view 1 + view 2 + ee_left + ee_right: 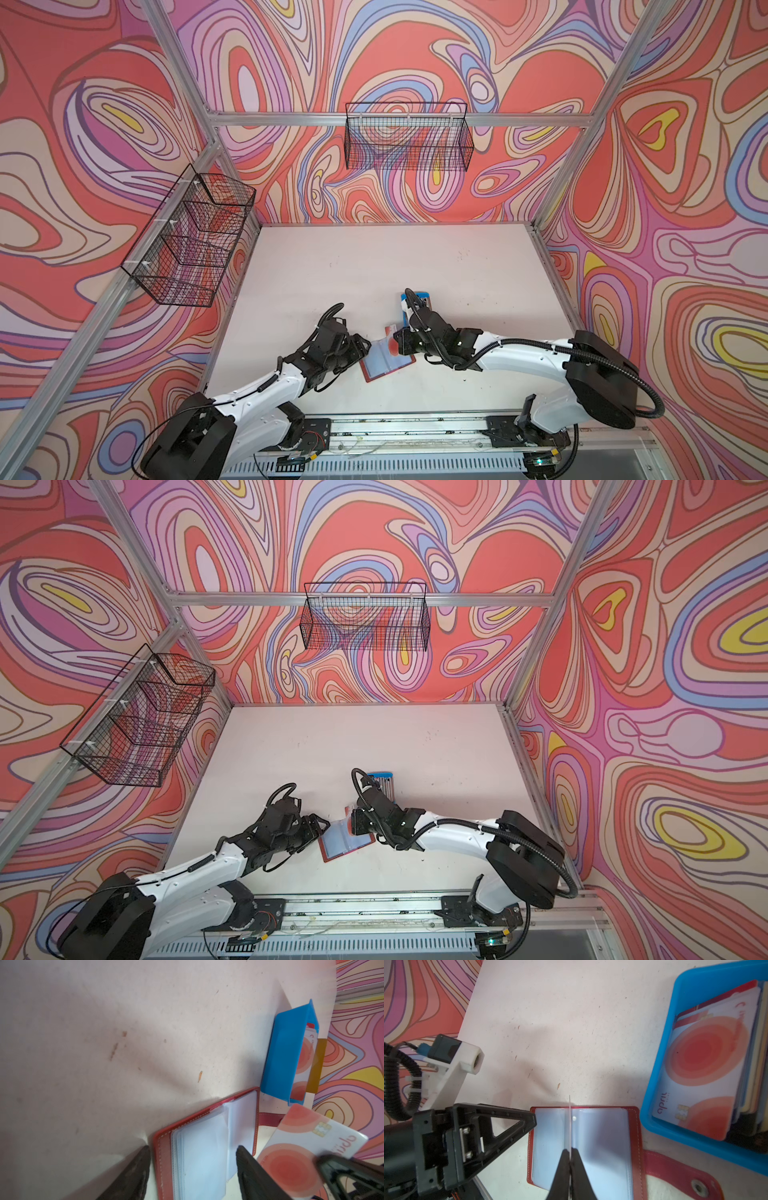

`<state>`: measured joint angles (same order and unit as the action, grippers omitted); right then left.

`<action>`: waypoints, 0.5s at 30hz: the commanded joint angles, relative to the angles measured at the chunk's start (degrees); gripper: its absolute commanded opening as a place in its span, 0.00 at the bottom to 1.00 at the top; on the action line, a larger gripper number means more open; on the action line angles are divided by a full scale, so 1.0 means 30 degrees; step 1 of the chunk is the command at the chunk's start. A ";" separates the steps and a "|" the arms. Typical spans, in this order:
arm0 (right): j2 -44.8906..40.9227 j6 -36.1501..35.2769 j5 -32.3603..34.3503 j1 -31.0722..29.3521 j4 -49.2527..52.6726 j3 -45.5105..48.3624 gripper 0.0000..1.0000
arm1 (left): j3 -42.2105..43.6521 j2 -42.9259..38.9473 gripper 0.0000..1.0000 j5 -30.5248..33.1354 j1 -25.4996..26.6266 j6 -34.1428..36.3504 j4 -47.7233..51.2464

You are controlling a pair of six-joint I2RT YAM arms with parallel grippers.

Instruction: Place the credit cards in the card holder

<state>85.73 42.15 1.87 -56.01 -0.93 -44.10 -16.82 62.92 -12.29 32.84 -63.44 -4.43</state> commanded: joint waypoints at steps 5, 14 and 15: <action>0.0024 0.0871 0.0230 0.0055 -0.1065 0.0942 0.00 | -0.1622 0.4284 0.68 -0.1584 0.0128 0.0656 -0.1448; -0.1261 0.2242 0.0167 0.0613 -0.1375 0.2204 0.00 | -0.2499 0.3375 0.67 0.0863 0.0128 0.1632 0.1391; -0.1453 0.2604 0.0254 0.0602 -0.1397 0.2420 0.00 | -0.2380 0.2818 0.68 0.1176 0.0128 0.1685 0.1718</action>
<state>83.90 46.65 1.93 -54.28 -3.64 -38.28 -25.10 74.67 -13.50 33.06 -59.77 -6.15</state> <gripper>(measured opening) 0.047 0.671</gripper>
